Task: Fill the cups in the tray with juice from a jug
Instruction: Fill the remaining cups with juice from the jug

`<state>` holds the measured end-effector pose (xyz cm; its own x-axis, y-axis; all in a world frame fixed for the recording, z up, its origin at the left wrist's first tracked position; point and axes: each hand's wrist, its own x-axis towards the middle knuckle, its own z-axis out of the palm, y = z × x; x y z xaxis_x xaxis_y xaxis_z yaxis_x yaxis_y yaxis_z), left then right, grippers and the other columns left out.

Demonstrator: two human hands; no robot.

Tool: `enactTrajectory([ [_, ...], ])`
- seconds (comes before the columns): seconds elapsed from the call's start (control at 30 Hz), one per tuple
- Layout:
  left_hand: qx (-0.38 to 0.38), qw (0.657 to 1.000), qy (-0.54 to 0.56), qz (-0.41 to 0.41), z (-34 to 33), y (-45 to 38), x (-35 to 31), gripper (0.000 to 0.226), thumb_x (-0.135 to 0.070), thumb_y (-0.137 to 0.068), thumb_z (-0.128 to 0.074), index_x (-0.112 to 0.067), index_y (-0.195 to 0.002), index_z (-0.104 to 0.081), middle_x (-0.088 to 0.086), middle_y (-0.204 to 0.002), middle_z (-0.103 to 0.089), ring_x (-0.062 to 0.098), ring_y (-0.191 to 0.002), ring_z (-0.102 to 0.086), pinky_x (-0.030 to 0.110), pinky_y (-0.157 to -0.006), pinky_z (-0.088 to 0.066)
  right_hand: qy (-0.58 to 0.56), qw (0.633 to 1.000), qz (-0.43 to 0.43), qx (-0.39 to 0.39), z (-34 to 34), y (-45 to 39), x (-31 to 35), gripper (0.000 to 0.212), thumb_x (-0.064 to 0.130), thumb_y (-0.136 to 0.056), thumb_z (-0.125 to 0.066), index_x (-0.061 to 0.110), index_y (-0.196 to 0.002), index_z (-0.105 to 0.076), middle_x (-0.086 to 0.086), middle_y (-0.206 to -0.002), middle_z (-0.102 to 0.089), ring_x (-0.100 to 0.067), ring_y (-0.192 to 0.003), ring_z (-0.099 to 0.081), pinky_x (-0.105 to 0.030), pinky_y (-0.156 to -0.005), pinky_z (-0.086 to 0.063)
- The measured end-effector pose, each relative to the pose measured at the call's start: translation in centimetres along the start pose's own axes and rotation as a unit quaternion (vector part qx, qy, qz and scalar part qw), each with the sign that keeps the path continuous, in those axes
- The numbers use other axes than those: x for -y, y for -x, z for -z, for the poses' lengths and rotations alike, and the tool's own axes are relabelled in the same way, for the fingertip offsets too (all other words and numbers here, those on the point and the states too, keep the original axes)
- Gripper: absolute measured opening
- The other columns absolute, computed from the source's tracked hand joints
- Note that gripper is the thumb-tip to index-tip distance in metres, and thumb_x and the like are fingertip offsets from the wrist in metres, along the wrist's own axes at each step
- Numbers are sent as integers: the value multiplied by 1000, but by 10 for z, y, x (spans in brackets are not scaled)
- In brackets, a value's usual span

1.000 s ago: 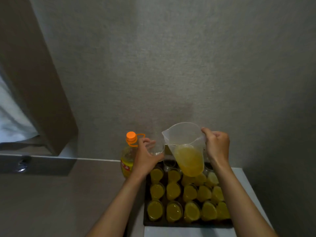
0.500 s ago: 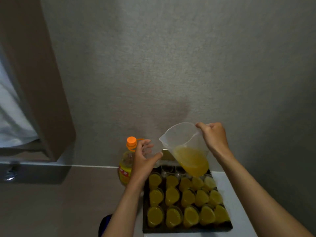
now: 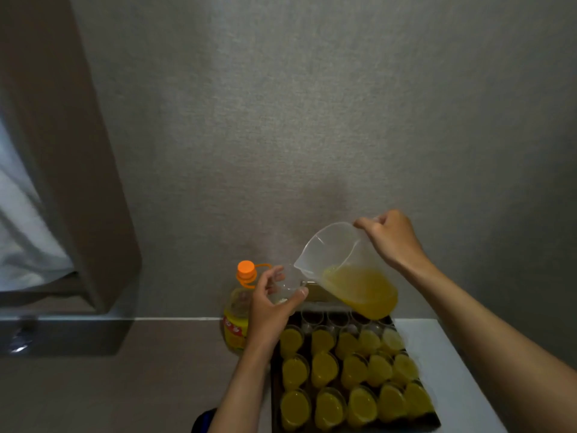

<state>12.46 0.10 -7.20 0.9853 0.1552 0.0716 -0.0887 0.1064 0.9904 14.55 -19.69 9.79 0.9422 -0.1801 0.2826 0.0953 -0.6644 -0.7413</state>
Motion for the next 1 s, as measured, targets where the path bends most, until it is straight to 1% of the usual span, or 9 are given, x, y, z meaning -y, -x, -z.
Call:
enactTrajectory([
  [0.07,-5,1000,2,-3,0,0,-2,62,-48,-61,-89,-45,-117,-63,-13,-125,-65,12,-123,-58,50,-102,-52,11,1000,4,0,1,-3,4,53,26,-90,-69,22,-47,-38,6,-41,-31,-14,-40,-29,-33,-53,-30],
  [0.2,2,1000,5,-18,3,-2,-6,56,-26,-75,-90,-39,-122,-63,-13,-125,-65,7,-123,-56,46,-105,-51,33,999,10,-4,4,-8,12,55,25,-90,-70,23,-46,-37,11,-38,-28,-11,-37,-26,-32,-53,-30],
  [0.27,2,1000,4,-24,4,-2,-7,56,-22,-77,-89,-39,-123,-63,-14,-126,-64,7,-123,-56,46,-106,-50,41,999,11,-4,5,-9,15,54,26,-89,-70,22,-47,-36,11,-37,-28,-10,-36,-25,-33,-54,-30],
  [0.43,8,999,-1,-32,2,2,-11,57,-26,-76,-90,-43,-123,-63,-15,-126,-64,10,-125,-54,43,-104,-50,58,998,21,17,7,-10,21,53,26,-89,-71,22,-48,-38,10,-37,-29,-10,-36,-25,-32,-52,-27],
  [0.57,7,999,-3,-44,2,1,-11,58,-41,-68,-88,-45,-120,-63,-15,-124,-65,7,-123,-55,47,-105,-49,76,996,36,28,8,-12,24,53,26,-89,-70,22,-47,-39,9,-37,-29,-13,-39,-25,-31,-51,-27],
  [0.6,7,999,-3,-45,2,1,-11,58,-41,-67,-88,-46,-119,-63,-15,-124,-65,6,-123,-55,46,-105,-49,81,996,37,27,8,-13,24,52,26,-89,-70,22,-47,-38,9,-37,-29,-13,-39,-25,-32,-51,-27],
  [0.73,12,999,-4,-43,3,2,-9,54,-30,-75,-89,-46,-119,-62,-14,-125,-64,8,-125,-54,43,-104,-50,93,994,40,34,10,-16,26,50,27,-87,-70,21,-49,-38,9,-38,-29,-16,-43,-27,-33,-53,-27],
  [0.83,14,999,-9,-40,2,2,-8,56,-35,-73,-88,-47,-120,-61,-16,-125,-64,6,-124,-54,47,-104,-50,105,993,50,34,12,-18,29,51,27,-86,-68,21,-48,-35,9,-39,-28,-16,-44,-27,-32,-53,-27],
  [1.0,14,999,-7,-42,1,1,-8,58,-45,-67,-87,-48,-119,-61,-17,-124,-64,4,-124,-55,47,-106,-49,127,989,58,42,11,-19,34,51,30,-85,-68,21,-49,-34,8,-39,-29,-15,-44,-27,-31,-52,-28],
])
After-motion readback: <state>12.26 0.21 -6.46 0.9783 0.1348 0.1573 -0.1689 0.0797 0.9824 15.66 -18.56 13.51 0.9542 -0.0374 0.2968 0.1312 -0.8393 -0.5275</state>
